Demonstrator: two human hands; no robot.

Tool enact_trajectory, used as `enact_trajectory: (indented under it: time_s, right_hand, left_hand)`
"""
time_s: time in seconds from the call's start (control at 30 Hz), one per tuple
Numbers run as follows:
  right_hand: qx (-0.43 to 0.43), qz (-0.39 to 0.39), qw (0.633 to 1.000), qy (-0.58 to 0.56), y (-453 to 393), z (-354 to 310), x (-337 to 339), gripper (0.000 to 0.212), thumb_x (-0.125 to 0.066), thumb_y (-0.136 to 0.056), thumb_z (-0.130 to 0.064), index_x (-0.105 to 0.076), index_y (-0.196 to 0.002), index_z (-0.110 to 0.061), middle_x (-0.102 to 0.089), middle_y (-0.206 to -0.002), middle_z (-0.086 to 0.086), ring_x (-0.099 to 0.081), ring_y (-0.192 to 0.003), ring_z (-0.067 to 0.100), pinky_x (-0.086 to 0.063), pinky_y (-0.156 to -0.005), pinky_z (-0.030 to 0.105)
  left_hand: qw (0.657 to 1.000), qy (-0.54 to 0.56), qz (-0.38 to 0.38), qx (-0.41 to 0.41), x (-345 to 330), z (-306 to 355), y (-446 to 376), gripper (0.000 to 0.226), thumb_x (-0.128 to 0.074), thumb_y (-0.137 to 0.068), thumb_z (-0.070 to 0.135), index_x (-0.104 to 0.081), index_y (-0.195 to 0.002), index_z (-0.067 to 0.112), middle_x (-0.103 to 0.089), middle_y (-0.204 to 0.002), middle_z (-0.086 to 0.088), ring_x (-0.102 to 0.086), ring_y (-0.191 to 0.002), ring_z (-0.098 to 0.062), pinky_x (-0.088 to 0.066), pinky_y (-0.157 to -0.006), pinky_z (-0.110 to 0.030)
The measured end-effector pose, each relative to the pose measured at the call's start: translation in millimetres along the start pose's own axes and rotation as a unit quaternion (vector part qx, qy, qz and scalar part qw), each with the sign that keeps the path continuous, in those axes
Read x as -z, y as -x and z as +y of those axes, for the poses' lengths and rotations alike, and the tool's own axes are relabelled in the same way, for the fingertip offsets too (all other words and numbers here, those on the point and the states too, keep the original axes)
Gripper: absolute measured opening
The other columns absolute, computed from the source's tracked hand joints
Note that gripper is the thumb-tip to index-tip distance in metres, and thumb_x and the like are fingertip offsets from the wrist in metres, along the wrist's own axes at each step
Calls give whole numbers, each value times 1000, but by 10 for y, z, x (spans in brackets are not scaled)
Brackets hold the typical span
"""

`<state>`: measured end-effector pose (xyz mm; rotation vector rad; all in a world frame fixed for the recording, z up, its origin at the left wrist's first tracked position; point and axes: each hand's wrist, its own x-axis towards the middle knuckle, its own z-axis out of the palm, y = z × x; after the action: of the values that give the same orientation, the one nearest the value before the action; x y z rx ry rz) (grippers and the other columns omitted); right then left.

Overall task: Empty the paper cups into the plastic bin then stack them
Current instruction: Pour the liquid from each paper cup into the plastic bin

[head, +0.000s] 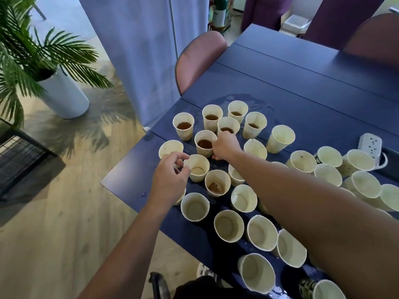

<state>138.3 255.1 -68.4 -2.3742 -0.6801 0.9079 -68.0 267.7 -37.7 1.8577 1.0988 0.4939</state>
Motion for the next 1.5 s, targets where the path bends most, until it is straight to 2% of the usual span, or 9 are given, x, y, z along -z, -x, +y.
enact_trajectory:
  time_s: [0.27,0.4,0.7,0.9,1.03,1.1,1.27,1.4,1.5]
  right_hand:
    - [38,38,995,86,153,-50,306,8,-61,-92,-10,-69,-91,-8,-72,-84,10,-71,-74,22,-63,-73,40]
    - [73,85,990,83,365,-61,575,21,-57,-92,-18,-71,-78,-11,-72,-73,7,-72,-69,22,-63,-72,44]
    - [92,98,991,21,1292,27,1418,33,-54,-95,-22,-74,-73,-8,-73,-63,3,-72,-57,18,-63,-71,38]
    - [61,120,991,7,1879,367,1984,32,-53,-91,-18,-75,-76,-3,-73,-63,4,-73,-59,19,-63,-70,35]
    - [51,126,990,-31,2265,732,2365,27,-52,-94,-15,-75,-85,-3,-74,-66,4,-73,-60,18,-63,-66,32]
    - [43,139,989,-37,2421,895,2511,26,-53,-95,-15,-75,-88,-4,-74,-67,3,-73,-60,17,-63,-63,29]
    - [62,212,973,-72,2882,1398,2850,42,-50,-100,-49,-76,-94,-16,-74,-71,-3,-70,-67,14,-56,-60,24]
    - [89,207,949,-221,3210,1863,2992,61,-24,-97,-68,-72,-106,-31,-75,-102,-5,-70,-95,14,-56,-87,34]
    - [145,175,911,-343,3392,2213,3019,60,-32,-83,-82,-69,-111,-45,-70,-123,-5,-65,-115,15,-50,-103,43]
  left_hand:
    - [1000,3,-17,4,-104,104,13,20,-61,-95,17,-63,-106,33,-62,-99,8,-59,-80,-9,-48,-71,-27]
    - [999,12,-30,-1,-207,236,-13,22,-63,-95,20,-62,-114,30,-61,-102,10,-60,-86,-13,-43,-68,-24]
    - [990,8,-133,-42,-566,760,34,83,-82,-82,43,-31,-147,38,-46,-131,21,-58,-110,-8,-48,-88,-30]
    - [978,17,-172,-113,-975,1246,304,63,-86,-79,33,-46,-127,32,-63,-120,15,-60,-109,-7,-45,-87,-29]
    - [967,6,-175,-182,-1239,1564,541,55,-86,-77,33,-47,-116,39,-60,-100,28,-59,-95,11,-49,-77,-18]
    - [963,7,-180,-199,-1340,1682,643,55,-88,-74,34,-48,-110,44,-62,-97,28,-59,-92,12,-50,-77,-21]
    - [947,13,-217,-238,-1680,2060,1007,56,-89,-71,39,-51,-112,40,-64,-96,23,-61,-88,8,-48,-69,-12]
    - [927,26,-254,-274,-1977,2361,1365,57,-87,-70,46,-54,-116,35,-67,-100,19,-65,-91,0,-54,-73,-21]
    - [915,33,-277,-291,-2168,2561,1610,55,-84,-66,53,-56,-110,38,-69,-96,19,-65,-86,1,-56,-75,-27]
